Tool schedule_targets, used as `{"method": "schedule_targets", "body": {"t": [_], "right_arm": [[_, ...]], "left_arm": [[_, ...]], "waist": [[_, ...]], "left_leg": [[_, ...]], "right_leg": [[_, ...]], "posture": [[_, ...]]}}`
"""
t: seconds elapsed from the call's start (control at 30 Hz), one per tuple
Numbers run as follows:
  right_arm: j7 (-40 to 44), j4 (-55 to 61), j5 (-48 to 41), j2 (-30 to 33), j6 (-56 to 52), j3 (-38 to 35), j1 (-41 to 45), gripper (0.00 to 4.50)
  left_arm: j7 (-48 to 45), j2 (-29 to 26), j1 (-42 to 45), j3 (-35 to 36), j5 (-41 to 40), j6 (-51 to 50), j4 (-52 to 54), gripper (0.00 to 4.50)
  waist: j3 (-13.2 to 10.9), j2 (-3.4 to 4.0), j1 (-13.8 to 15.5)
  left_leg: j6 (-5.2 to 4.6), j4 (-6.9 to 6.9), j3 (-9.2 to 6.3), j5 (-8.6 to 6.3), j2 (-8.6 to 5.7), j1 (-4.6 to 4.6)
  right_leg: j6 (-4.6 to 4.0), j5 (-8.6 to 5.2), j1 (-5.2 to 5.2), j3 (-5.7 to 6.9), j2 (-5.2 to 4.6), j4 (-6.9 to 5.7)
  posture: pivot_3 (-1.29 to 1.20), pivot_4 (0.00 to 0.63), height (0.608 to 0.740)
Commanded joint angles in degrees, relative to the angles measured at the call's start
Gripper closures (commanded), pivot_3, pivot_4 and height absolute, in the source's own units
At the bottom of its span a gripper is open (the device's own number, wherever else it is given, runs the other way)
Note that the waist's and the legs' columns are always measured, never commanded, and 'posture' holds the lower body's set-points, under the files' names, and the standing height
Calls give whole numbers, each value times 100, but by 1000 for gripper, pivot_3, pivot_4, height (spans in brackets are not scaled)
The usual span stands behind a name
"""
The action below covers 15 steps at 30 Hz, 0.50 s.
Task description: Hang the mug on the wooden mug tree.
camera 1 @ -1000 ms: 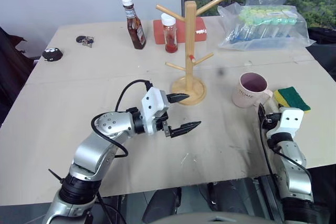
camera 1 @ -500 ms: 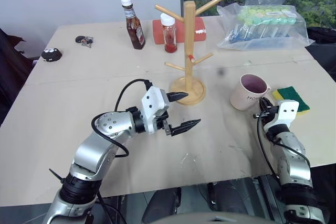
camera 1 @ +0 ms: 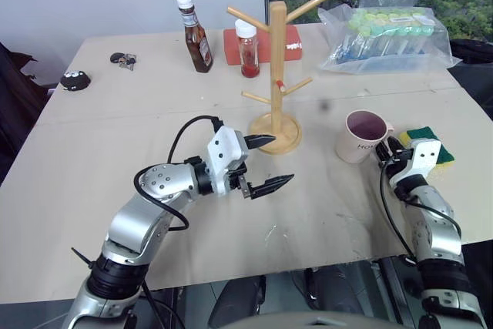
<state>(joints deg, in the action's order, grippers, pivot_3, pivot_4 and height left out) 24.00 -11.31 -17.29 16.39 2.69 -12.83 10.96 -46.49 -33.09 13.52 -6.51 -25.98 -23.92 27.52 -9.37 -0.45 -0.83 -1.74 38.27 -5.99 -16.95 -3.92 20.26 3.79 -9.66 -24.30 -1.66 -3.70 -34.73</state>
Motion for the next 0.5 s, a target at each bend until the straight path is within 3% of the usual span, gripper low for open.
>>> {"method": "schedule_targets", "body": {"t": [0.03, 0.37, 0.5], "right_arm": [[335, -128, -180, 213, -28, -100, 214, 3174], [929, -1177, -368, 448, -74, -154, 824, 3174], [1002, -1156, -380, 457, -45, -161, 813, 4468]], "left_arm": [[38, 7, 124, 90, 3, 21, 112, 0], [91, 39, 212, 86, 29, 63, 87, 0], [207, 125, 166, 145, -1, 84, 112, 0]], "waist": [[0, 0, 2], [-1, -1, 0], [-1, -1, 2]], "left_leg": [[0, 0, 1, 0, 0, 0], [0, 0, 2, 0, 0, 0], [0, 0, 3, 0, 0, 1]], "right_leg": [[0, 0, 0, 0, 0, 0], [-2, 1, 0, -2, 0, 1], [-1, 1, 0, -3, -1, 2]], "posture": [[0, 150, 737], [0, 150, 737], [0, 150, 737]]}}
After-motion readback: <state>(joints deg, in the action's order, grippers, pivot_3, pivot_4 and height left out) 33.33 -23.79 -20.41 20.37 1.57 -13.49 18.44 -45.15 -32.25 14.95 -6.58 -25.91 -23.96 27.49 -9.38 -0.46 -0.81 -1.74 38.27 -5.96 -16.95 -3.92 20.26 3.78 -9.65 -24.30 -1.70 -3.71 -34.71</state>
